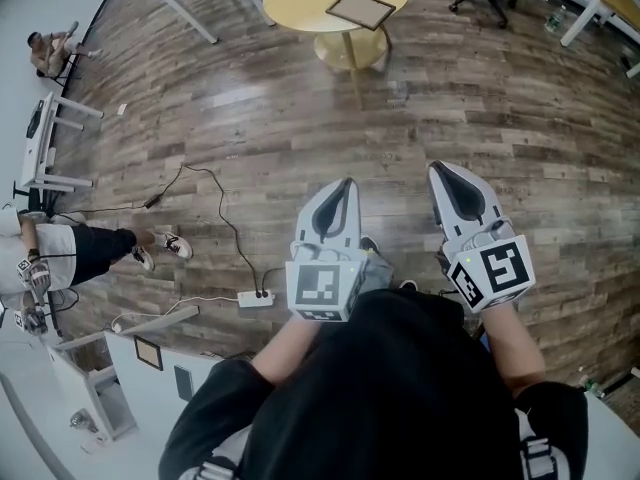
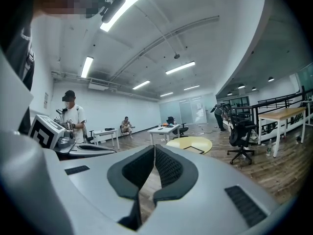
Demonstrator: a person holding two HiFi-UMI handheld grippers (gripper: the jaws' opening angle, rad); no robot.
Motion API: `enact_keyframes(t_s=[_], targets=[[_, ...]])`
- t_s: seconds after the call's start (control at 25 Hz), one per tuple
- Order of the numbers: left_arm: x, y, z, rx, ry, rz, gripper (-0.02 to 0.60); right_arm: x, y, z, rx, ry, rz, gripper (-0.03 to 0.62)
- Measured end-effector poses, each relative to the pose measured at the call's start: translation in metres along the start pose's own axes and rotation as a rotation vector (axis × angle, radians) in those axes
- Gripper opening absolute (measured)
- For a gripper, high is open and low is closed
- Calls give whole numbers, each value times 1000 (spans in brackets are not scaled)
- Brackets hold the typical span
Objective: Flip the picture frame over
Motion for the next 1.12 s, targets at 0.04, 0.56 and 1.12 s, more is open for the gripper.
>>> enact_keyframes(t_s=[0.04, 0.56, 1.12], targets=[[4, 2, -6, -3, -4, 1, 23, 8, 3, -1, -4, 0, -2, 20], [40, 18, -67, -21, -29, -7, 23, 75, 33, -1, -18, -13, -9, 20], [140, 65, -81, -11, 11, -36, 23, 141, 59, 91, -12, 23, -8, 20]])
Point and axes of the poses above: the fingertips, and each gripper's own axes: x forward along the fingers, z to its right, y out of its top, the point moved 3 cm from there along -x, backward along the fingers, and after that the axes turned 15 degrees about -z, right-handed, at the moved point
